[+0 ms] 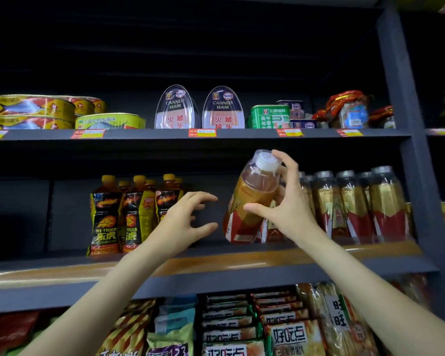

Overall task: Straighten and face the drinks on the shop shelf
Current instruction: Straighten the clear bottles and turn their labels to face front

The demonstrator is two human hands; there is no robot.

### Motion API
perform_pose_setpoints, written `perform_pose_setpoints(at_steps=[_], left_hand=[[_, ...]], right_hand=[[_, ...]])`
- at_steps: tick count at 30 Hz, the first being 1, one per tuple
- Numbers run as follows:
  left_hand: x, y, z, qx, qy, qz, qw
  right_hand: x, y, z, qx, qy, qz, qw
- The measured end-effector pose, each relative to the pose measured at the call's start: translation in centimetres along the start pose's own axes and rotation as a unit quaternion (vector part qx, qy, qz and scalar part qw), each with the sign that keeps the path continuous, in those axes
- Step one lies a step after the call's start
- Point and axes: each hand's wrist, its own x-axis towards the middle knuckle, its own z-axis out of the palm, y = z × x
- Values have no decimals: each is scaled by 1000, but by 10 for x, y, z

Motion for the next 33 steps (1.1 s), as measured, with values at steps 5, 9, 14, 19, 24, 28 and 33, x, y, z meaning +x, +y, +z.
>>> perform_pose_setpoints(at_steps=[5,9,14,19,24,28,33], left_hand=[[12,6,16,32,0,-11,999],[26,3,30,46,-8,-55,997],[47,9,60,58,-20,-98,993],[68,21,94,-17,-106,-174,979],[80,41,127,-40,-69,-216,973],[92,37,137,15,-78,-232,969],[112,30,149,15,-104,-276,955]], right_hand=[[14,12,-4,-150,40,31,987],[25,38,-15,-222,34,108,968],[50,63,-25,-312,-103,152,932],[61,71,-70,-261,-192,144,935],[43,89,-97,-352,-165,148,909],[25,110,-89,-371,-198,198,885],[21,119,-86,-381,-186,202,883]])
